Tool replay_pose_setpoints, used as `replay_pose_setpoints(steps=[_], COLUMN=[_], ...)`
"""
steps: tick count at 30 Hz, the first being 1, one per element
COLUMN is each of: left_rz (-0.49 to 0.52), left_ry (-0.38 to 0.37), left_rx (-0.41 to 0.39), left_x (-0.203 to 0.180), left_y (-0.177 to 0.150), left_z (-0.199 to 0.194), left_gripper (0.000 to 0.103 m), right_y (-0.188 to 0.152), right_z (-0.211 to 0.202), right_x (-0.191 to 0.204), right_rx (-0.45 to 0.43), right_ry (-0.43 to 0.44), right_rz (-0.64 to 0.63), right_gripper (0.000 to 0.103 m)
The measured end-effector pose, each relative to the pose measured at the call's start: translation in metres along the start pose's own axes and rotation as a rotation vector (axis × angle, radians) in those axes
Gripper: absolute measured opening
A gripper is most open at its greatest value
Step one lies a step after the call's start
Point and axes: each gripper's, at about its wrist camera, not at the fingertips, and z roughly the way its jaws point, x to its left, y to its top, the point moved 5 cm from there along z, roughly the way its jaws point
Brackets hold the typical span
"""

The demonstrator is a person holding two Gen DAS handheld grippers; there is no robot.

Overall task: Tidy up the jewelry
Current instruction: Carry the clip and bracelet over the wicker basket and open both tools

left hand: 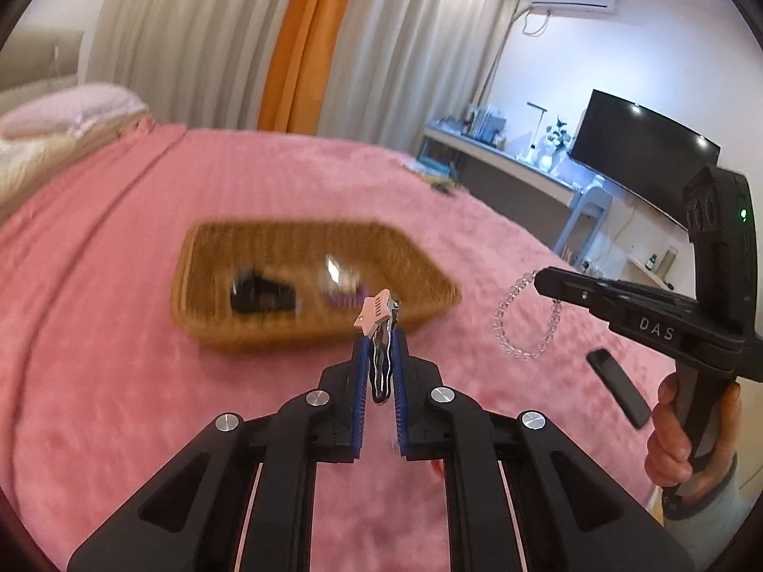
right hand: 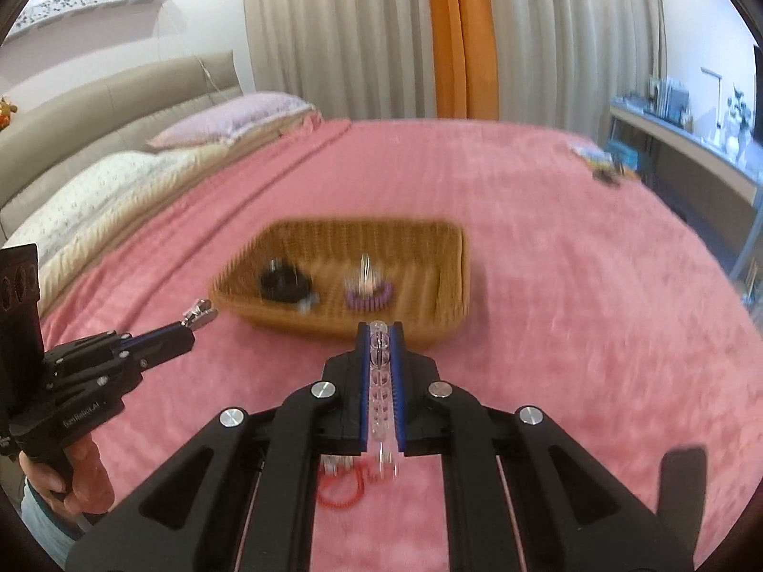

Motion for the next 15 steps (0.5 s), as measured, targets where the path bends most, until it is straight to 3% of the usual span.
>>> replay_pose_setpoints(steps=[7, 15], left_rz=[0.017, -0.028], left_ry=[0.056, 0.12], left_rx=[-0.033, 0.035], left_x=[0.01, 0.045], left_y=[0.056, 0.054], left_z=[0.042, 0.11], left_gripper=[0.008, 0.008], right_y=[0.055, 0.055], right_z=[0.035, 0.127], right_x=[0.007, 0.016], right_rx=[-0.034, 0.091], right_ry=[0.026, 0.077], right_rz=[-0.008, 0.017], right_gripper=[0.006, 0.006])
